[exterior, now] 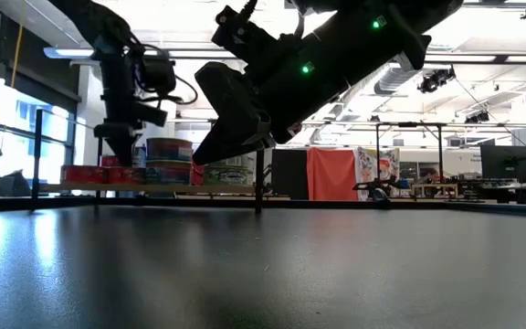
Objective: Stack canned seafood by type on shelf
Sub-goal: Stack the red tuna can on the top of the other red tuna can
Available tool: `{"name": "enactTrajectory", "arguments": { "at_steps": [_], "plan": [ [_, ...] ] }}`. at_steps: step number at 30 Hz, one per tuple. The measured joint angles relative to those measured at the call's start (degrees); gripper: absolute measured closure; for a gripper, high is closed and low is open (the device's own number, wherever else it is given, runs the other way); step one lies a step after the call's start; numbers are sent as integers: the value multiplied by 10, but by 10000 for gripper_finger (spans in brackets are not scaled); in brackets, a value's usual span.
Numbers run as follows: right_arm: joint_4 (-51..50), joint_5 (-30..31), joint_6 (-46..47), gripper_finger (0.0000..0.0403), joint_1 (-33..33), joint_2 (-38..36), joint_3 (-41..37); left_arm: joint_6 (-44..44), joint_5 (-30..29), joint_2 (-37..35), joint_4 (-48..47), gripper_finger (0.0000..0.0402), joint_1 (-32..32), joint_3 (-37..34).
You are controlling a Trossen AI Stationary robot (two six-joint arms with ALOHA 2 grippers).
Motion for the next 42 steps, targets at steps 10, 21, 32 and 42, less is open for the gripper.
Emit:
{"name": "enactTrajectory", "arguments": {
  "at_steps": [10,21,32,42],
  "plan": [
    [0,0,-1,402,0,0,0,-68,20,-30,-93,401,-49,-3],
    [0,0,-1,402,0,0,0,-134,201,-40,-201,401,-135,-3],
    [0,0,0,402,0,0,0,-321,-7,-42,-147,401,-251,-18],
    [0,0,-3,402,6,0,0,-386,-12,-34,-35,401,-317,-81]
  ]
}}
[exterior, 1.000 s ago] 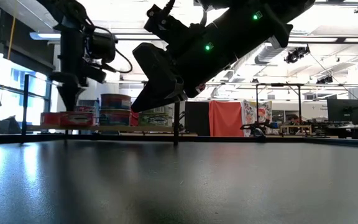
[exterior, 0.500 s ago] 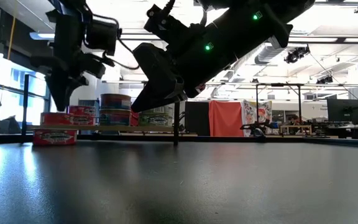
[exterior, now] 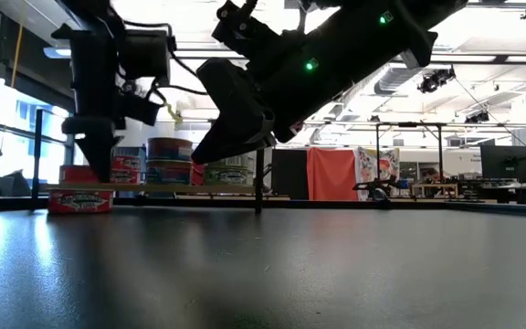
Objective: Stack canned seafood by type on shelf
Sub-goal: Stack the red tuna can on the top of the other red tuna can
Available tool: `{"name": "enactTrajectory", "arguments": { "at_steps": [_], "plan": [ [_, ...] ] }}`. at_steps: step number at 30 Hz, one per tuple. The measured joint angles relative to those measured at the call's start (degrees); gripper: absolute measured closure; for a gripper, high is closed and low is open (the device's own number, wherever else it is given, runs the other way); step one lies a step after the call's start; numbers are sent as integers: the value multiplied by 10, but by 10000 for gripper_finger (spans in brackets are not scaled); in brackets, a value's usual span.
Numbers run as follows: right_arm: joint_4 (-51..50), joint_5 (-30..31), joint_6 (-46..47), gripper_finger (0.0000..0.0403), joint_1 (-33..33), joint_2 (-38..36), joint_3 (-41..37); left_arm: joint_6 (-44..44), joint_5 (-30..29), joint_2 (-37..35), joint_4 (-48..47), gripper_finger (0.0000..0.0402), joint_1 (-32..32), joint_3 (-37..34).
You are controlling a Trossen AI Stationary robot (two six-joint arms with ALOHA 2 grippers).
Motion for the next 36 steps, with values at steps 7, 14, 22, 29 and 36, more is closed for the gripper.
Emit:
{"name": "enactTrajectory", "arguments": {
  "at_steps": [7,14,22,29,36],
  "plan": [
    [1,0,2,402,0,0,0,-63,-32,1,-4,401,-92,-1],
    [2,0,2,402,0,0,0,-149,-106,2,-31,401,-102,-13],
    [4,0,2,402,0,0,0,-117,8,0,15,401,-70,-43],
    [4,0,2,402,-3,0,0,-88,77,2,30,401,-162,16],
    [4,0,2,402,-3,0,0,-87,-8,1,99,401,-310,-1]
  ]
}}
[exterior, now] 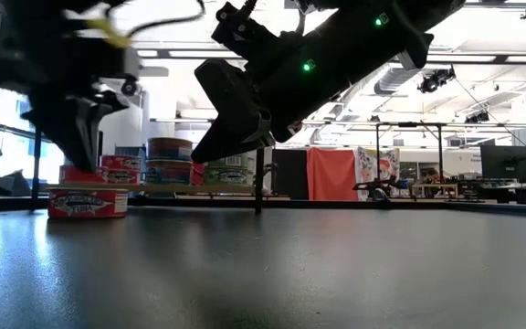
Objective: Stack canned seafood by type on shelf
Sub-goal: Stack the red tuna can on the top of the other red tuna can
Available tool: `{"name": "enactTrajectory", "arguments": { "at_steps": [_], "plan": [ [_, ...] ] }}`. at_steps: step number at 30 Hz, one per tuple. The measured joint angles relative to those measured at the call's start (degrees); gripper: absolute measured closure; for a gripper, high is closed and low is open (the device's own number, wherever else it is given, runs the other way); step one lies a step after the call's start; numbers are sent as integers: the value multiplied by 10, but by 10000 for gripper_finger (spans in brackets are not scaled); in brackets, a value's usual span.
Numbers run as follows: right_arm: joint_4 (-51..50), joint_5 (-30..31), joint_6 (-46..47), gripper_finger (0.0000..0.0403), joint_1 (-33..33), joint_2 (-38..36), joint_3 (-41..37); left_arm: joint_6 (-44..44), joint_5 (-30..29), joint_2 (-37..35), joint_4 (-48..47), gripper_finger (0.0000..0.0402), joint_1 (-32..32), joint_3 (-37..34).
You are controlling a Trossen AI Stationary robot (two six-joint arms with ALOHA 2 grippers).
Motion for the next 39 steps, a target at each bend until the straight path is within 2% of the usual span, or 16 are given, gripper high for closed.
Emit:
{"name": "enactTrajectory", "arguments": {
  "at_steps": [5,7,10,14,17,19,22,25,28,31,36,39],
  "plan": [
    [0,0,-10,402,0,0,0,-103,-129,0,85,393,-81,-48],
    [0,0,-10,402,0,0,0,-119,-143,0,122,379,-99,-61],
    [0,0,-10,402,0,0,0,-108,-132,0,179,344,-113,-73],
    [0,0,-10,402,0,0,0,-97,-134,0,144,281,-126,-76],
    [0,0,-10,402,0,0,0,-106,-203,0,93,240,-134,-76],
    [0,0,-10,402,0,0,0,-118,-249,5,86,223,-138,-83],
    [1,0,-10,402,0,0,0,-121,-255,17,91,215,-137,-101],
    [4,0,-11,402,0,0,0,-123,-250,37,93,219,-134,-118],
    [4,0,-10,402,0,0,0,-122,-258,61,102,239,-134,-121],
    [5,0,-12,402,0,0,0,-116,-280,91,103,281,-135,-119],
    [5,0,-13,402,0,0,0,-115,-321,136,103,377,-135,-117],
    [4,0,-13,402,0,0,0,-123,-341,148,94,390,-141,-110]
  ]
}}
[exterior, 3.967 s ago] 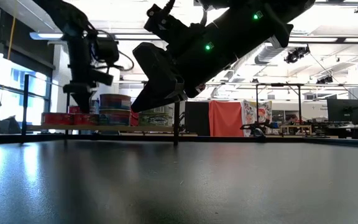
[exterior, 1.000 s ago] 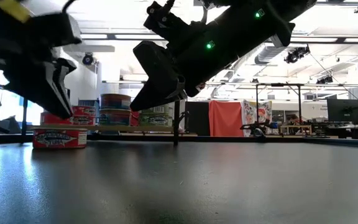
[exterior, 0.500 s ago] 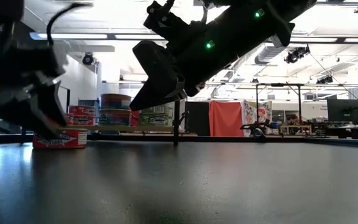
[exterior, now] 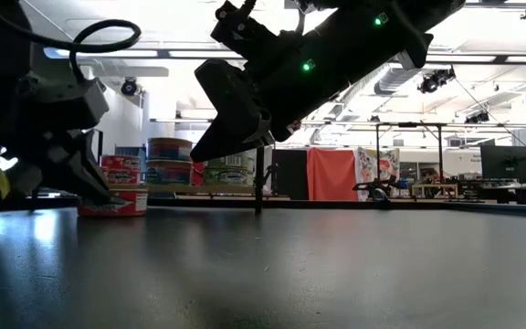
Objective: Stack canned seafood by type on shelf
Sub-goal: Stack the red tuna can on the top of the other red tuna can
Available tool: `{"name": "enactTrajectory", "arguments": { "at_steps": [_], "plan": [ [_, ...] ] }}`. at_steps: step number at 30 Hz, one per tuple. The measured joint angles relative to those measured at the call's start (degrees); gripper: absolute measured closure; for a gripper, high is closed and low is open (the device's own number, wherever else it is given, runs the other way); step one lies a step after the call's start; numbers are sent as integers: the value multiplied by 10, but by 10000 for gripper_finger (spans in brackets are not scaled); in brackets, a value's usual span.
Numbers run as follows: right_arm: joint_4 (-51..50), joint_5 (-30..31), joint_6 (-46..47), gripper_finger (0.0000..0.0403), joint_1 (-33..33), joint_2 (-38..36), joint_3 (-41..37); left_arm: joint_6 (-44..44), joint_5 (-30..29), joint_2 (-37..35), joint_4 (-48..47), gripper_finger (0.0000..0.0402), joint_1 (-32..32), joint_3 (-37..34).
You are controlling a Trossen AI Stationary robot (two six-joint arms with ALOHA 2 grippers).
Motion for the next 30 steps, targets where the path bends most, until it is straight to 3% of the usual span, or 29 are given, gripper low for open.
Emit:
{"name": "enactTrajectory", "arguments": {
  "at_steps": [8,16,24,30],
  "plan": [
    [0,0,0,402,0,0,0,6,69,-10,-125,400,-6,85],
    [0,0,-2,402,0,0,0,5,62,-20,-177,400,-6,130],
    [4,0,0,402,-2,0,0,-4,65,-21,-191,400,-6,132],
    [49,-34,-117,375,-41,0,0,-13,64,-21,-189,401,-6,132]
  ]
}}
